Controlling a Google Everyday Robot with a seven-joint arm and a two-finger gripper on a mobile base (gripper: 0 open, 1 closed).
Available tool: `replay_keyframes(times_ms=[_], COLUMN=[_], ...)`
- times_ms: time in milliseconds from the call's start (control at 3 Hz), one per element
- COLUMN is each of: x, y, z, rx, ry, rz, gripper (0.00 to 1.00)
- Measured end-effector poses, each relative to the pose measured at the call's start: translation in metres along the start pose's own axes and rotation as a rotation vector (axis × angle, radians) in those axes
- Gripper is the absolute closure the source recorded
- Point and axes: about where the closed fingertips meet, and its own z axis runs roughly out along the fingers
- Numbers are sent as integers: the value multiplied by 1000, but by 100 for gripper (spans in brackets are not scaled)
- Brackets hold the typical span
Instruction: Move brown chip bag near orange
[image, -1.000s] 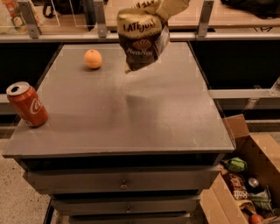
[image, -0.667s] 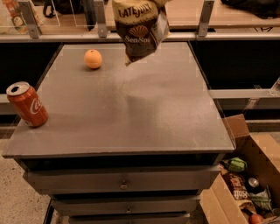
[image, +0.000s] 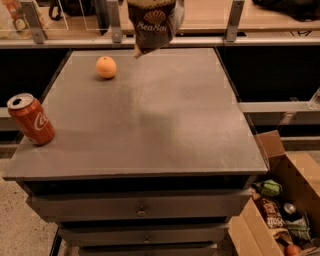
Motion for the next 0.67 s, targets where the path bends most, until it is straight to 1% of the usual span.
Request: replay_keyframes(times_ms=[333,667], x=[-3,-4], y=[-10,-14], z=[5,6], rx=[70,109], ry=[-60,-92], rz=[-22,-34], gripper=[100,100])
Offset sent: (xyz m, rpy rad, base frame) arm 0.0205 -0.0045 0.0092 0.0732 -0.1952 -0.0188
